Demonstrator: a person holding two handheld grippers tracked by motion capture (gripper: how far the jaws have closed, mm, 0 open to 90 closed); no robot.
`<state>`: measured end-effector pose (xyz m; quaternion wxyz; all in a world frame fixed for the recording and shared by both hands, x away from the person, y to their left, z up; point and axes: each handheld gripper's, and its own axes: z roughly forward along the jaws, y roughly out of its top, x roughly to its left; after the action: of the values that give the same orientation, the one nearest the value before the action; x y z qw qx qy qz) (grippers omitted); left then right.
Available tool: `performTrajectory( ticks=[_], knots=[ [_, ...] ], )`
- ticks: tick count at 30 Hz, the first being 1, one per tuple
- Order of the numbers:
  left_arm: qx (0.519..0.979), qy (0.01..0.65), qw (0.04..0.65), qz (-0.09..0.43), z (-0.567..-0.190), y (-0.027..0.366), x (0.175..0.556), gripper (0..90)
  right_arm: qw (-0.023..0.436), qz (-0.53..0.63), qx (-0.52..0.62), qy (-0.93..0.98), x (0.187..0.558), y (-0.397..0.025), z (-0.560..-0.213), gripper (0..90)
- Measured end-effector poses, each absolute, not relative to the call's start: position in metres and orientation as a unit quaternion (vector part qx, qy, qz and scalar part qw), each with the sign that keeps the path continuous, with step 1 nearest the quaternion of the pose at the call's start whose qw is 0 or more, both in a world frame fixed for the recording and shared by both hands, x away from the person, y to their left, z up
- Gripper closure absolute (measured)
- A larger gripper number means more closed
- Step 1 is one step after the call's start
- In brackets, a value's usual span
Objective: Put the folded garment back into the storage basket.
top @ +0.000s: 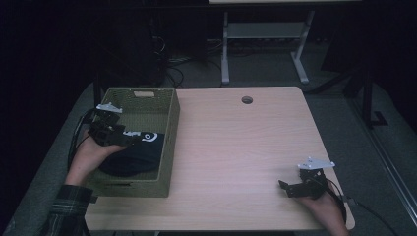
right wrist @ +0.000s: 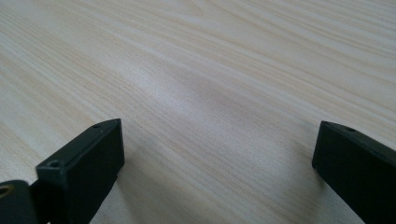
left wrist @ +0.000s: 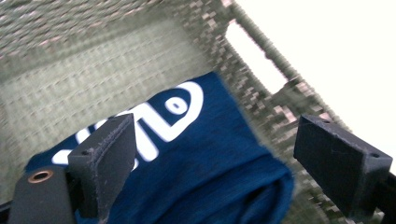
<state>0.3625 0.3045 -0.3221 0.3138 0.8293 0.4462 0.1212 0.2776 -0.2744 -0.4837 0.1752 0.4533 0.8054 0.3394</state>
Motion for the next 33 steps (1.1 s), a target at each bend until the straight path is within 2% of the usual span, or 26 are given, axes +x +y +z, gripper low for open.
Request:
performTrajectory(
  ticks=[13,33],
  knots=[
    [0.841,0.398,0.350,0.109,-0.318,0.247,0.358,13.2,0.175,0.339,0.454,0.805,0.278,-0.274,-0.484,2.0],
    [0.861,0.322,0.384,0.084,-0.335,0.155,0.342,13.2,0.175,0.340,0.454,0.805,0.278,-0.274,-0.484,2.0]
  ],
)
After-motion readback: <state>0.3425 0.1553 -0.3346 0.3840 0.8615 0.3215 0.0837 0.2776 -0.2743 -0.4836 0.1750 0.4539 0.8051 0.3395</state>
